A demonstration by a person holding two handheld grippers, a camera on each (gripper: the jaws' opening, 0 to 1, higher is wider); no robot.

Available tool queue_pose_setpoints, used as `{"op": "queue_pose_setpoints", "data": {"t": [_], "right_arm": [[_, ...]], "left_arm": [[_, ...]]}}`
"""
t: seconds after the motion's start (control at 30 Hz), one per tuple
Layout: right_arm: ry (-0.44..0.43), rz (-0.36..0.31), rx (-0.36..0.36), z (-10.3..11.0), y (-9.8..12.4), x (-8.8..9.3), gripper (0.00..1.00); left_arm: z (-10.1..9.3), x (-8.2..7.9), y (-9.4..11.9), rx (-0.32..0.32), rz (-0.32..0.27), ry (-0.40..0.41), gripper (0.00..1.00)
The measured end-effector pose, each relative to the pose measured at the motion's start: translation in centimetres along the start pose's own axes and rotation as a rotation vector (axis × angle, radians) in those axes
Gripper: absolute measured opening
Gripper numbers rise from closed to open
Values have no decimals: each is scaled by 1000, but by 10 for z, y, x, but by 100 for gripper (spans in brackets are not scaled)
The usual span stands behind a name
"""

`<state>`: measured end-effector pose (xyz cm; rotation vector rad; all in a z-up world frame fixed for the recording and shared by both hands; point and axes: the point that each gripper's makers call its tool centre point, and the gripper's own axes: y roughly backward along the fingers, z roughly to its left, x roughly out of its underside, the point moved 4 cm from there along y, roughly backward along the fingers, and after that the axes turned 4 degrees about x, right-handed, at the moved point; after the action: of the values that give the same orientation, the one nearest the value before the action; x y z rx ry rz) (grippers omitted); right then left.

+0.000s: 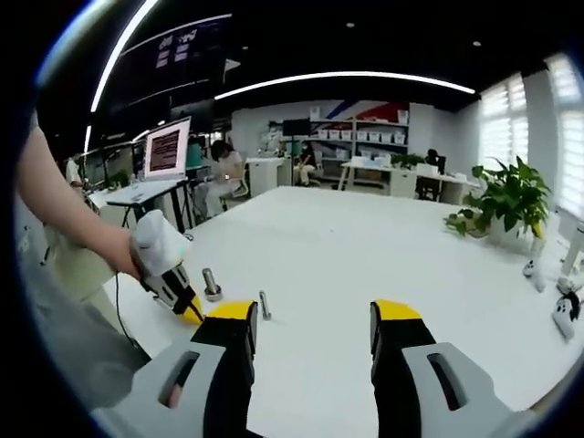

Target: Place the washer onto the threaded stud by aligning its center hole with the stud, sliding it down to the base, and recovering from edge contact or off-axis alignment until the washer reaches the visible bottom stop.

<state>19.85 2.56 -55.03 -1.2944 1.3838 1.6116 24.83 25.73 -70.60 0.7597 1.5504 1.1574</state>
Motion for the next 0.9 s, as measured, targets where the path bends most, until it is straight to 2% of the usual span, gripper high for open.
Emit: {"op": "queue_pose_setpoints", "data": {"t": [0.17,0.27,0.37,0.47,0.5,0.63,0.77,0.9], "right_arm": [[-51,-33,-7,-2,-4,0,52],[-115,-93,0,-3,-6,-12,52],[-140,-141,17,-7,-6,-23,52],[-161,-166,15,-10,-5,-25,52],[-178,-169,21,-13,-5,-23,52],[-281,-197,43,-22,-1,-27,53],[-244,-201,37,-22,0,-29,53],[-235,-208,37,-21,-1,-32,53]], "left_arm": [[1,-1,-1,11,37,8,1],[1,-3,-2,4,67,23,1],[-1,-4,-2,-17,98,27,1],[-1,-3,-1,-22,103,45,1],[0,-3,0,-17,97,78,1],[1,-3,0,-6,99,89,0],[-2,-5,-1,-37,122,60,0],[1,-6,-2,-30,150,69,1]]}}
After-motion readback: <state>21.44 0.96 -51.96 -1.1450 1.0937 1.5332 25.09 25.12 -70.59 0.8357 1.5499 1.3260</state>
